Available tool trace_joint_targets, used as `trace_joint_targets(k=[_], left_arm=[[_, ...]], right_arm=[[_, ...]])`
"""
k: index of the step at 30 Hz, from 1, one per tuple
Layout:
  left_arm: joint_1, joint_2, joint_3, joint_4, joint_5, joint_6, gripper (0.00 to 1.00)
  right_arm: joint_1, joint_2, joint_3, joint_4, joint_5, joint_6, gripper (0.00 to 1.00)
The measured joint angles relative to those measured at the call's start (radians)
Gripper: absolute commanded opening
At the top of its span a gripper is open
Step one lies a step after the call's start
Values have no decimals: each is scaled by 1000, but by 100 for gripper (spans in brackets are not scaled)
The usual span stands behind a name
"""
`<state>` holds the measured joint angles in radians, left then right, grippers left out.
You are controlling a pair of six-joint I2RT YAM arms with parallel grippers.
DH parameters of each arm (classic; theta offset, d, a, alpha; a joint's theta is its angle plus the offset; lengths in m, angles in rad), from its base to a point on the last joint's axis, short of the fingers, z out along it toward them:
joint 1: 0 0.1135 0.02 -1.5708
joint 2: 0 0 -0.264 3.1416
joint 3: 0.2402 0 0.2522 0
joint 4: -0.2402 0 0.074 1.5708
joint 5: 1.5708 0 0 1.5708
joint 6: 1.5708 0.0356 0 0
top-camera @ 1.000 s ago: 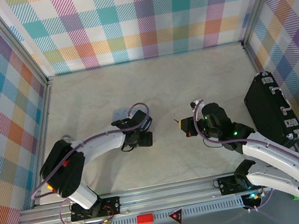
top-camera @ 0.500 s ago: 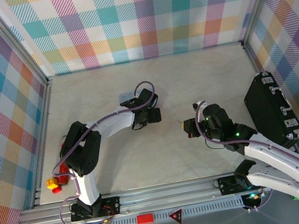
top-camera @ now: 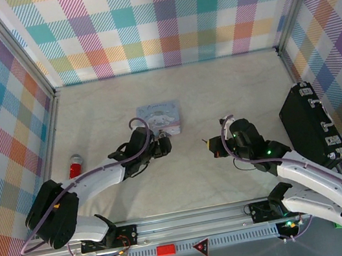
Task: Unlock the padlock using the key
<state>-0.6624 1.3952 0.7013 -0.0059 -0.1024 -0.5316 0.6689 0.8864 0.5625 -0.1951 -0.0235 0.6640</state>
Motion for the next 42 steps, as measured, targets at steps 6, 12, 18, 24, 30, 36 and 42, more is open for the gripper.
trace_joint_targets(k=[6,12,18,24,30,36,42], left_arm=[[58,35,-68,161,72,11,80],[90,143,-56,251,132,55,73],[90,242,-11,272,146,88,68],[94,287,16,274,117,87,65],[94,315,45,265,101,87,62],[95,338,84,220,90,87,59],[98,365,126,177,87,86,54]], right_arm=[[0,3,0,40,-19,34,0],[0,3,0,44,-26,54,0],[0,3,0,44,-32,61,0],[0,26,0,49,-45,65,0],[0,36,0,52,-49,66,0],[0,43,0,63,-53,66,0],[0,49,0,75,-61,72,0]])
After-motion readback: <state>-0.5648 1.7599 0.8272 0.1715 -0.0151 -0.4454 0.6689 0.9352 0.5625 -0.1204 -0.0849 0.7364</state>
